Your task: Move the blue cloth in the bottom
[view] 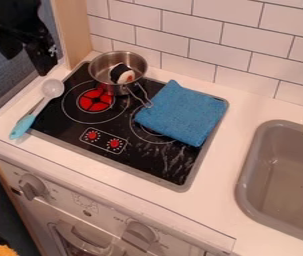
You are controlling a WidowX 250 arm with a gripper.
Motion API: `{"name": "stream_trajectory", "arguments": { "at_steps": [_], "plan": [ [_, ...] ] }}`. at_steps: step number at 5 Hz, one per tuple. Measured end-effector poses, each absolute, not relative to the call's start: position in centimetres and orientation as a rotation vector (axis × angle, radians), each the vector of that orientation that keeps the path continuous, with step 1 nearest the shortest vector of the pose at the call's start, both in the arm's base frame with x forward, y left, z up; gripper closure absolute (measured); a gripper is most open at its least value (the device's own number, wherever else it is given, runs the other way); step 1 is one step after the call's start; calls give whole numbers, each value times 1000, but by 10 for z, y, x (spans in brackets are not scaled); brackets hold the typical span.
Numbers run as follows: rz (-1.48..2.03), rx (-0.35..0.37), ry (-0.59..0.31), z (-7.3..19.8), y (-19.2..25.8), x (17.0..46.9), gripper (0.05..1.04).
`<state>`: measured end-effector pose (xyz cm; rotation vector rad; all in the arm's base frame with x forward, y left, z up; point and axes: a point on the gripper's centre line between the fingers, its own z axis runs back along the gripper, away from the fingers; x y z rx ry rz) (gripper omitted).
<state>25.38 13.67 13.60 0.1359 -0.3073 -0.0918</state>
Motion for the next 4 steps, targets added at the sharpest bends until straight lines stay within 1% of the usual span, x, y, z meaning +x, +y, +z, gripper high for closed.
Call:
{"name": "stream_trajectory", "arguments": {
  "at_steps": [1, 2, 3, 4],
  "plan": [
    [-98, 116, -293, 130, 134, 256, 83],
    [-229, 78, -345, 143, 106, 302, 83],
    [-311, 79, -338, 151, 84, 323, 83],
    [-424, 51, -328, 154, 39, 347, 83]
  ]
}}
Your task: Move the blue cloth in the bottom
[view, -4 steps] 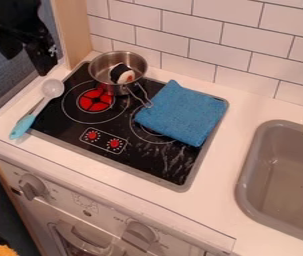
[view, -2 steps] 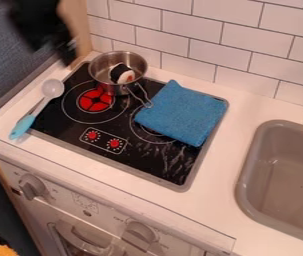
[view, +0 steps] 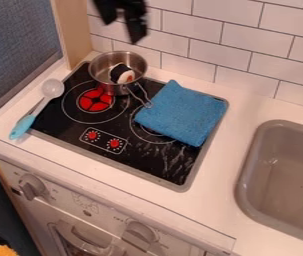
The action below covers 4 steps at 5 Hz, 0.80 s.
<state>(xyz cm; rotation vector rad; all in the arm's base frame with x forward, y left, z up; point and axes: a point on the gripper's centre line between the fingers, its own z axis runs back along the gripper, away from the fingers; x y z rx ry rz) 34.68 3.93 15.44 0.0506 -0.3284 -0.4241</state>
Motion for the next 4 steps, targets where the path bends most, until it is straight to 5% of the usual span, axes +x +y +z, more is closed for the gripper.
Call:
{"name": "stream_trajectory", "arguments": {
  "at_steps": [2, 4],
  "plan": [
    [-402, 3, -259, 129, -15, 372, 83],
    [-325, -1, -280, 102, -32, 391, 83]
  ]
}}
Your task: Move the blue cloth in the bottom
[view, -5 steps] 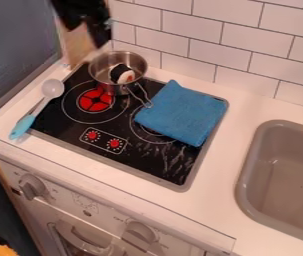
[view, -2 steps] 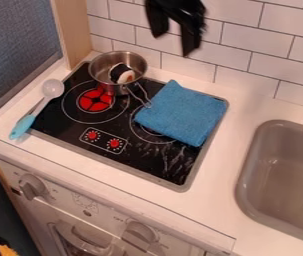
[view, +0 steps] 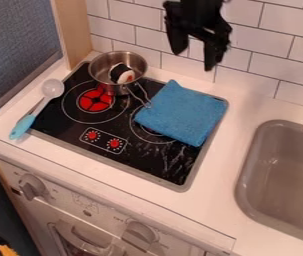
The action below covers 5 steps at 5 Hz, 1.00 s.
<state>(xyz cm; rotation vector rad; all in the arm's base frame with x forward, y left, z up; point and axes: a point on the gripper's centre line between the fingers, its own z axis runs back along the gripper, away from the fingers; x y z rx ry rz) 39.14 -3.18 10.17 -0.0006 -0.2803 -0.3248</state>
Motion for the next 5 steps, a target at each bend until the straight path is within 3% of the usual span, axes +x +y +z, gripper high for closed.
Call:
{"name": "stream_trajectory", "arguments": {
  "at_steps": [1, 2, 5],
  "plan": [
    [-317, 47, -260, 87, -34, 392, 83],
    [-296, 34, -231, 61, -37, 391, 83],
    [-214, 48, -190, 28, -44, 379, 83]
  ]
}}
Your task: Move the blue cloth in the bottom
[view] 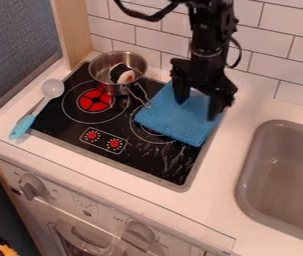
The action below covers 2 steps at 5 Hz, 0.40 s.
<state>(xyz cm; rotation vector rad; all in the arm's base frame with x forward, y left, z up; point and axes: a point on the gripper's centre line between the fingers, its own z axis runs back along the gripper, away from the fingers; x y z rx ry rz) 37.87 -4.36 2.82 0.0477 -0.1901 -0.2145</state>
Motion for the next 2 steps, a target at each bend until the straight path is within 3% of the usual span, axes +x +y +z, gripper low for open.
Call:
{"name": "stream_trajectory", "arguments": {
  "at_steps": [2],
  "plan": [
    [-193, 51, -151, 9, -42, 367, 83]
  ]
}}
